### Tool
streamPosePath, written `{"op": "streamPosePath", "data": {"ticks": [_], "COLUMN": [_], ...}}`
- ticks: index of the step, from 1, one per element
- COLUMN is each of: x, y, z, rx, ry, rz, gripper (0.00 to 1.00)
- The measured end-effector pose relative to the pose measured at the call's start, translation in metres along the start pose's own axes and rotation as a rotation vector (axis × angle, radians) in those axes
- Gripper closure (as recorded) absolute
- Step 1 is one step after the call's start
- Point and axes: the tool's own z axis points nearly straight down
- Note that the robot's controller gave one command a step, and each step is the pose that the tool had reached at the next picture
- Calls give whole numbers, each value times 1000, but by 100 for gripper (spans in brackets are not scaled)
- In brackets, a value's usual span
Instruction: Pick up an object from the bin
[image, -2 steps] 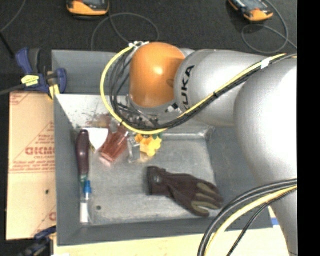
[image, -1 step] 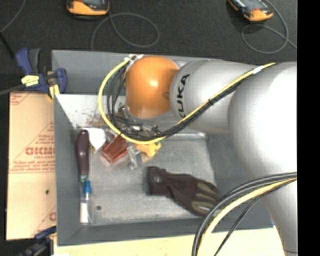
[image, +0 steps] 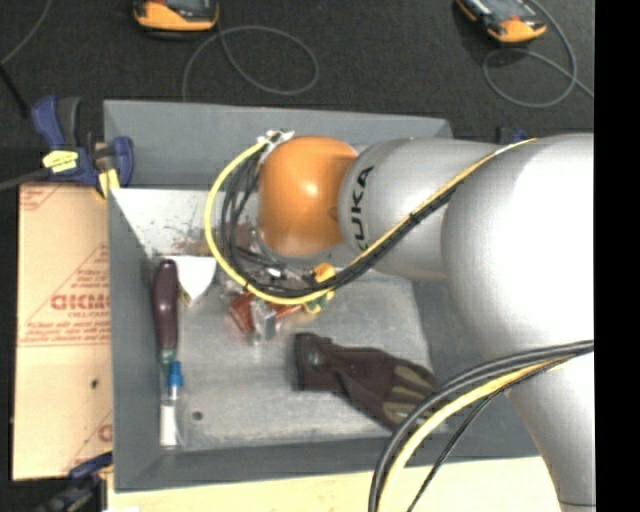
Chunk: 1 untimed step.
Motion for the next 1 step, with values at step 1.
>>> {"op": "streamPosePath", "data": {"ticks": [1], "x": [0], "y": [0], "z": [0], "rx": [0], "ry": [0], "rz": [0], "gripper": [100]}}
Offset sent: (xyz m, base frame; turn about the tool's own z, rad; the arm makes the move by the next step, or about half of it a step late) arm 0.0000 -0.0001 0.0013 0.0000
